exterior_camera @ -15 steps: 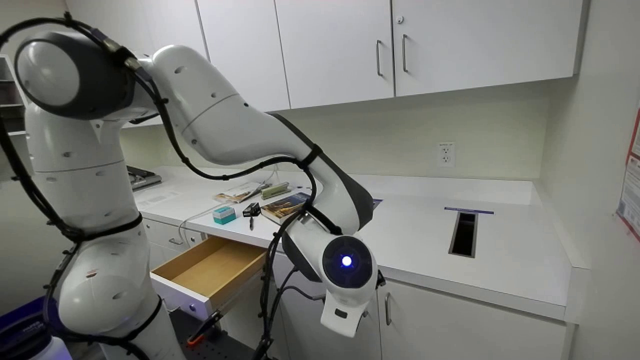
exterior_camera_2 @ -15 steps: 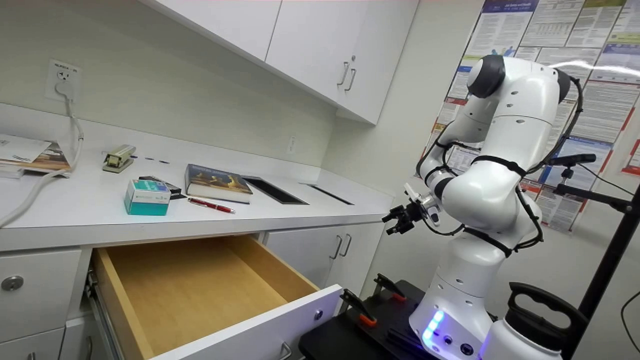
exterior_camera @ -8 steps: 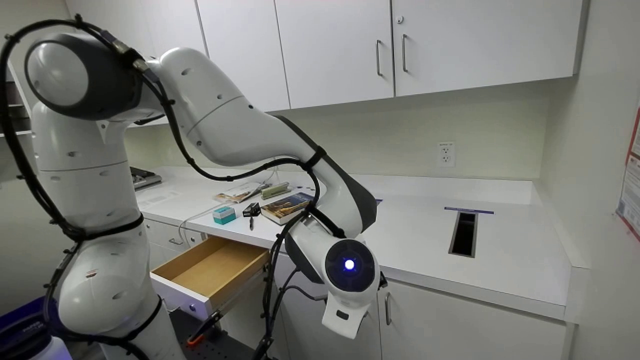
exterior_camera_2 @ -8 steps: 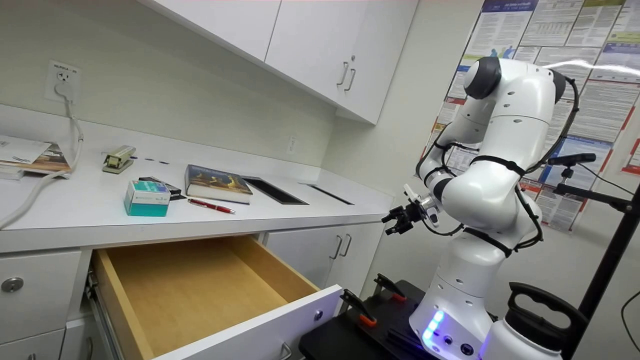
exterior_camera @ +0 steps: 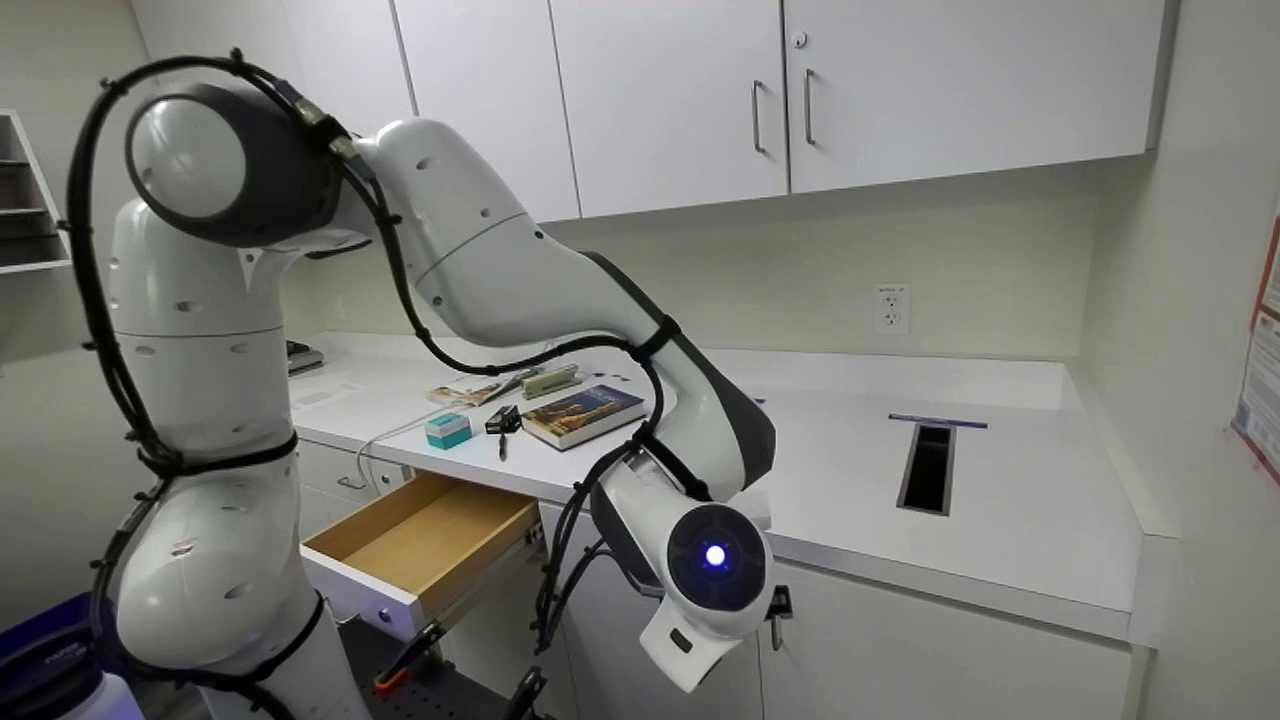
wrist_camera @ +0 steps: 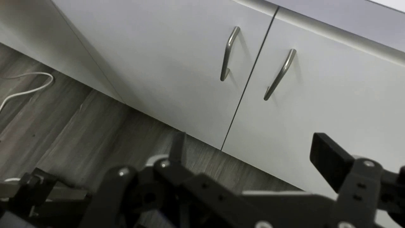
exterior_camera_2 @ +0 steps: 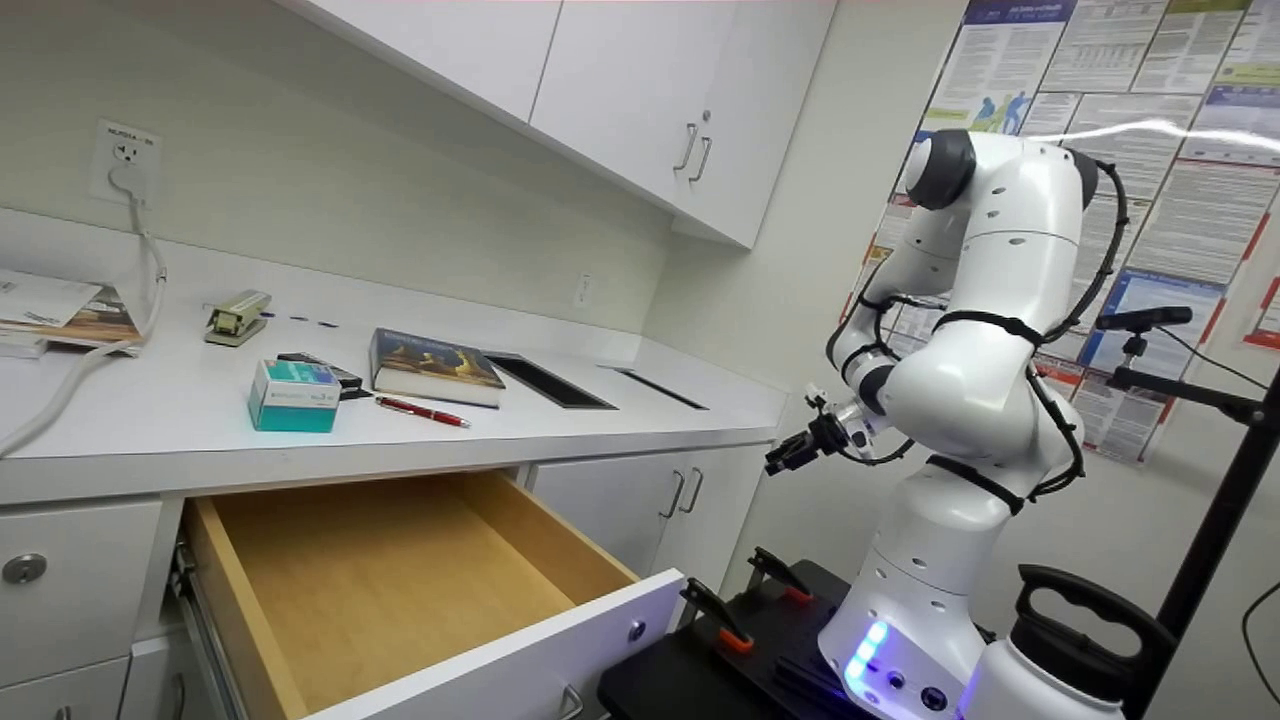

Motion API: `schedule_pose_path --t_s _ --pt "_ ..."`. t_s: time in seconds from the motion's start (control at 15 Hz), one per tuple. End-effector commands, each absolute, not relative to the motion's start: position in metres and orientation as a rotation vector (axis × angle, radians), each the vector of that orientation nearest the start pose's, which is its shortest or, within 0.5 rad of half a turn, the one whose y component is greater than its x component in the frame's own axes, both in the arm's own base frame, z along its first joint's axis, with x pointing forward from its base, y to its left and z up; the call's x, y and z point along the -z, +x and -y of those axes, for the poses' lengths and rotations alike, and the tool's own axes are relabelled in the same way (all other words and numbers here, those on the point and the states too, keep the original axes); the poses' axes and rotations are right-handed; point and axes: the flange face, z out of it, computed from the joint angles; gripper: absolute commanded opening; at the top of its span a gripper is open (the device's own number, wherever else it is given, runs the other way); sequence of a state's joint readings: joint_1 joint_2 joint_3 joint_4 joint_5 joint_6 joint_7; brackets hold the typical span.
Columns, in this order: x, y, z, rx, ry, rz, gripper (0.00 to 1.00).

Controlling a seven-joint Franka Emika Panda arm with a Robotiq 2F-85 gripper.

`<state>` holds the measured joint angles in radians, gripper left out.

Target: Open the bottom right cupboard door then close the drawer

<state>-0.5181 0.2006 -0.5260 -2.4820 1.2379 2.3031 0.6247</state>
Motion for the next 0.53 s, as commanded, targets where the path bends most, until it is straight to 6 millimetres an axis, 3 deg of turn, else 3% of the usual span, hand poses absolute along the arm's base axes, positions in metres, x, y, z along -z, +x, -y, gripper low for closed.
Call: schedule_pose_path --t_s 0.0,0.47 --pt "-0.182 0.242 0.385 -0.157 -0.361 -2.414 1.00" --pt "-0.134 0.262 0.371 -0.129 -0.110 -2.355 1.00"
